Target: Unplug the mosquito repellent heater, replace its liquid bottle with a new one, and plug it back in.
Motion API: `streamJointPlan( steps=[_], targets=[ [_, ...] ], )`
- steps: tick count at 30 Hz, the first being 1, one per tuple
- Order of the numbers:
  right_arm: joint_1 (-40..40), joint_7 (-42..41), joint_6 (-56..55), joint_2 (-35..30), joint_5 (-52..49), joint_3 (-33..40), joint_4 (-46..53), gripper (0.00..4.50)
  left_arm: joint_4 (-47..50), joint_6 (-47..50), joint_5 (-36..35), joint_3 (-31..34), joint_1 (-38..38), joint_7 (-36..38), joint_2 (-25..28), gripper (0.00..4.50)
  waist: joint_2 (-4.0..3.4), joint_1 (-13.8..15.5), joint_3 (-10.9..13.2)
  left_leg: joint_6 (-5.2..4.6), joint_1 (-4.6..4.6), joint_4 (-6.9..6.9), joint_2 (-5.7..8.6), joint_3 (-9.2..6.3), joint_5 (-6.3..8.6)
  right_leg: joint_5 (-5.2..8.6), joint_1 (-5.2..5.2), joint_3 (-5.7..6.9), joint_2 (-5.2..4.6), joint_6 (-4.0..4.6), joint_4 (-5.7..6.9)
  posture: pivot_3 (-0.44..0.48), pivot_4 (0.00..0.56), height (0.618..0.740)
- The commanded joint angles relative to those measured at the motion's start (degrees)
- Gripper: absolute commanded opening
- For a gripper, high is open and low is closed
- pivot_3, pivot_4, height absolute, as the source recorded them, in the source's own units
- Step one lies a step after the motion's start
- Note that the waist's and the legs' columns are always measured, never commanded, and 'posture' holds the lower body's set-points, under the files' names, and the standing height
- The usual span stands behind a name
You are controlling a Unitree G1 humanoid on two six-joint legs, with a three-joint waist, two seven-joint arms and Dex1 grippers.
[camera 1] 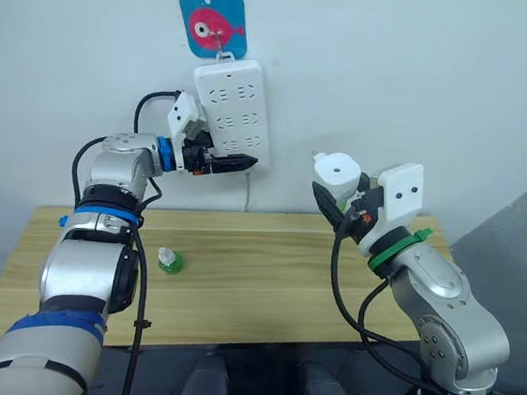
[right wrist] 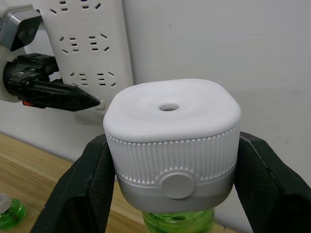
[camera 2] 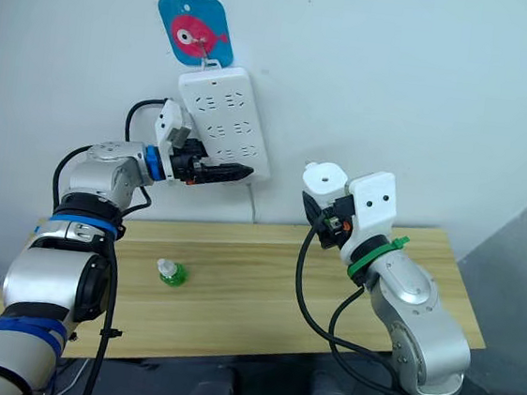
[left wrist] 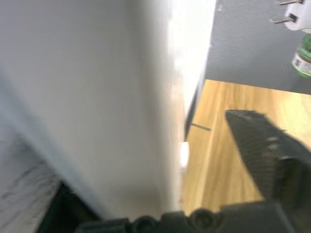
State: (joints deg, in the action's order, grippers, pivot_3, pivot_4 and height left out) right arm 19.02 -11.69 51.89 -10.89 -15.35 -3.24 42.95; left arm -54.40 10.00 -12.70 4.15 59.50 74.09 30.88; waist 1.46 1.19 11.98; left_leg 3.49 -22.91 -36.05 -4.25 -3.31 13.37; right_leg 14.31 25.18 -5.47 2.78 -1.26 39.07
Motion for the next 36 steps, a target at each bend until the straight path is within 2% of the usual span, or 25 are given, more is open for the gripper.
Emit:
streamJointPlan(
  steps=[1,7,9,10,14,17,21,24,26,31,33,36],
  targets=[
    [-0.59,-1.14,-3.31,-0.30,-1.20,1.52,0.05,3.01,2.52,2.02,0.00,2.13,-2.15,-1.86,5.68,4.48,0.00,-0.76,0.01,-0.05,0.01,0.00,-0.01,0.02,-0.03,-0.04,0.02,-0.05,0.03,0.08,0.00,0.268,0.196,0.740],
    [-2.96,-4.09,-7.30,-2.48,-2.12,3.27,-4.41,3.01,9.67,6.82,-3.59,6.88,-8.36,-5.55,11.12,4.48,0.00,-0.19,0.04,-0.26,-0.06,0.15,-0.05,0.00,-0.15,-0.11,0.10,0.05,0.05,0.07,-0.05,0.314,0.192,0.740],
    [-3.09,-4.42,-8.12,-2.44,-2.90,4.19,-5.93,3.01,17.37,9.31,-5.35,7.27,-14.48,-3.78,12.30,4.48,0.00,-0.03,0.05,-0.25,-0.10,0.18,-0.06,0.02,-0.15,-0.12,0.16,0.04,0.05,0.04,-0.09,0.325,0.189,0.740],
    [-2.83,-4.30,-8.21,-1.95,-3.84,5.56,-7.13,3.01,24.32,12.42,-7.48,7.91,-18.82,-3.56,12.47,4.48,-0.01,0.18,0.05,-0.25,-0.10,0.26,-0.08,0.09,-0.15,-0.11,0.17,-0.01,0.05,0.05,-0.10,0.341,0.190,0.740],
    [-1.72,-3.32,-6.70,0.23,-8.58,12.00,-10.40,3.01,46.56,22.11,-14.26,9.03,-30.35,-6.21,11.83,4.48,-0.01,1.79,0.23,-0.16,-0.14,0.33,-0.15,0.09,-0.10,0.12,0.18,0.05,0.02,0.03,-0.13,0.363,0.196,0.740],
    [-0.87,-2.38,-4.85,1.17,-12.05,15.90,-11.71,3.01,56.76,24.77,-16.46,8.44,-35.05,-9.09,10.80,4.48,-0.04,3.46,0.34,0.01,-0.17,0.32,-0.18,0.06,0.00,0.27,0.20,0.13,0.03,0.07,-0.12,0.367,0.202,0.740],
    [1.65,1.29,2.58,4.48,-25.22,25.62,-14.34,3.01,67.54,17.73,-13.35,2.11,-38.63,-15.62,2.95,4.48,-0.26,5.04,0.53,0.06,-0.15,0.29,-0.12,0.17,0.03,0.30,0.17,-0.04,0.00,0.07,-0.17,0.358,0.210,0.740],
    [4.74,10.35,7.10,8.38,-42.67,35.21,-18.10,3.01,68.63,7.38,-6.94,-6.59,-38.72,-19.96,-5.85,4.48,-0.30,5.69,0.57,0.06,-0.14,0.23,-0.09,0.21,0.03,0.28,0.13,-0.07,-0.01,0.03,-0.19,0.350,0.212,0.740],
    [5.41,16.05,8.10,9.09,-52.27,37.75,-19.29,3.01,66.61,1.19,-3.45,-10.39,-38.58,-21.76,-10.04,4.48,-0.32,5.83,0.59,0.06,-0.14,0.20,-0.08,0.22,0.03,0.25,0.13,-0.10,0.00,0.01,-0.19,0.321,0.207,0.740],
    [2.09,28.26,4.42,9.11,-71.85,36.16,-18.54,3.01,60.22,-5.45,-0.68,-14.22,-37.58,-27.68,-19.15,4.48,-0.35,5.19,0.56,-0.05,-0.12,0.28,-0.08,0.25,0.09,0.27,0.14,-0.15,0.03,0.04,-0.18,0.286,0.196,0.740],
    [-0.06,30.85,2.52,7.76,-76.62,34.42,-17.58,3.01,58.70,-7.02,-0.13,-15.01,-36.30,-30.12,-22.74,4.48,-0.35,4.82,0.57,-0.10,-0.14,0.27,-0.08,0.25,0.12,0.28,0.14,-0.16,0.03,0.02,-0.19,0.265,0.193,0.740],
    [-2.35,33.03,-0.39,5.19,-81.03,31.92,-16.70,3.01,57.32,-8.38,0.57,-16.46,-35.08,-31.20,-25.30,4.48,-0.35,4.28,0.57,-0.10,-0.21,0.18,-0.02,0.25,0.12,0.28,0.14,-0.21,0.02,-0.02,-0.20,0.260,0.193,0.740]
  ],
)
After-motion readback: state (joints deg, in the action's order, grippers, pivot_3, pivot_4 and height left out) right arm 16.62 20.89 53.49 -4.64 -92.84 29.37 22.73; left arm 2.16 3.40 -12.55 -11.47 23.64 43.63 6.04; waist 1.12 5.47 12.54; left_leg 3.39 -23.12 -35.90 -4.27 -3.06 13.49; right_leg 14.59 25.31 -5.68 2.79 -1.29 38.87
